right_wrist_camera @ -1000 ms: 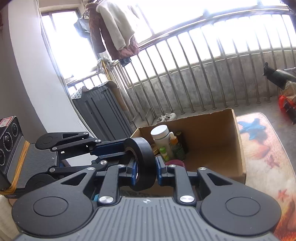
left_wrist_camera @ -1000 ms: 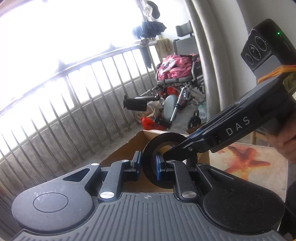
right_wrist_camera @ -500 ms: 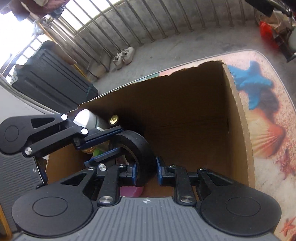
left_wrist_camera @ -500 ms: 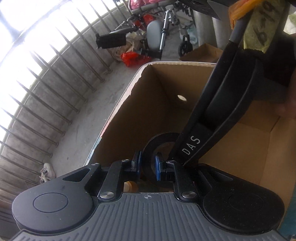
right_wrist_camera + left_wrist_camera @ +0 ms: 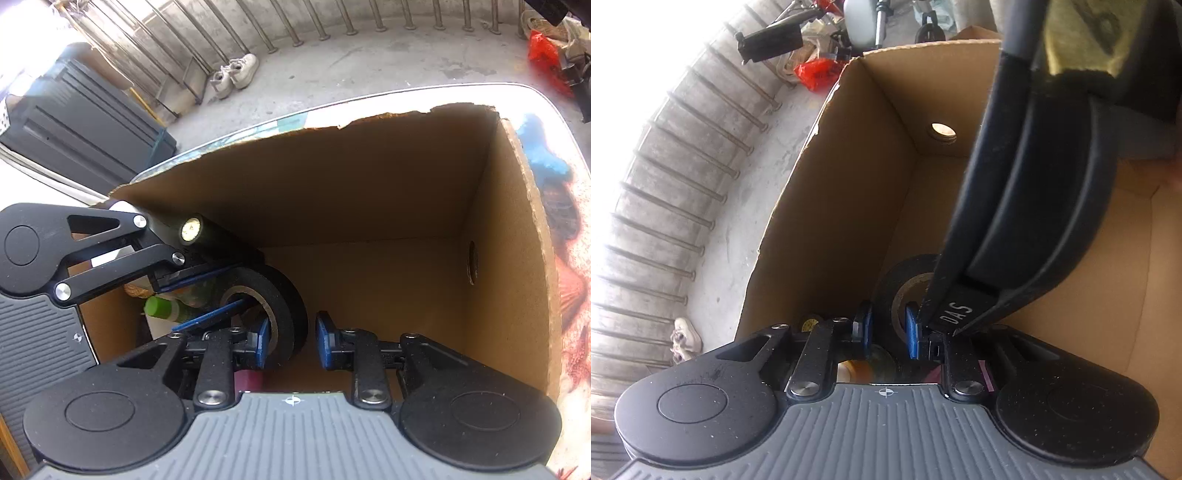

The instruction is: Organize rigid objects

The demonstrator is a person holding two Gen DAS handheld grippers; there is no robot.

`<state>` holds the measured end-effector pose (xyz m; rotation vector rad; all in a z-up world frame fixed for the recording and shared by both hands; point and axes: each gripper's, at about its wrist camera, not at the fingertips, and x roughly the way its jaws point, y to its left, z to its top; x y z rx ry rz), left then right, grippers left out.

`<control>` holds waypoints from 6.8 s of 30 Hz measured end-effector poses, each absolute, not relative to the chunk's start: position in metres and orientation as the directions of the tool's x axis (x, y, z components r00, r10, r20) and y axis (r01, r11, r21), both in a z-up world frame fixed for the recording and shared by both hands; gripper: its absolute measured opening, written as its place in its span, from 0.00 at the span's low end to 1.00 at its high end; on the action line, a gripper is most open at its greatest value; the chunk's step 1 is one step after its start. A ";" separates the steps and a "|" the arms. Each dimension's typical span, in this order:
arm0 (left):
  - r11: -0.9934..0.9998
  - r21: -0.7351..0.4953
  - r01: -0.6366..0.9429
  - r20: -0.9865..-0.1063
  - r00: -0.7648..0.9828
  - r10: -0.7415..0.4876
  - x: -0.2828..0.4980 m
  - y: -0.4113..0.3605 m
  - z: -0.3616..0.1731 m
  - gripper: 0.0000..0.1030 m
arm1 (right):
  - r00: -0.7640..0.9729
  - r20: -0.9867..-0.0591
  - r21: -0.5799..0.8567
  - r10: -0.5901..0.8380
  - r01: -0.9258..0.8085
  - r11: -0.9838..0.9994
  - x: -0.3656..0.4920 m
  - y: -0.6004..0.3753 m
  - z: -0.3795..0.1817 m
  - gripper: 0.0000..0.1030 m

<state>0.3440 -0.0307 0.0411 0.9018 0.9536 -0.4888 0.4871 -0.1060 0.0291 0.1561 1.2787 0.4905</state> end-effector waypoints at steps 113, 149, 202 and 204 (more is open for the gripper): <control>0.997 0.018 0.074 -0.318 0.946 -0.064 0.019 0.002 0.141 0.79 | 0.858 -0.257 0.286 0.445 -0.372 0.883 0.081 -0.253 0.135 0.70; 0.991 0.096 -0.091 -0.374 0.920 0.120 0.020 -0.013 0.127 0.99 | 0.824 -0.334 0.206 0.457 -0.410 0.889 0.075 -0.217 0.130 0.78; 0.992 0.100 -0.079 -0.387 0.915 0.112 0.018 -0.019 0.115 1.00 | 0.811 -0.372 0.205 0.451 -0.402 0.893 0.076 -0.209 0.126 0.93; 0.994 0.087 -0.072 -0.395 0.913 0.101 0.019 -0.020 0.114 1.00 | 0.810 -0.374 0.206 0.451 -0.402 0.892 0.076 -0.208 0.126 0.94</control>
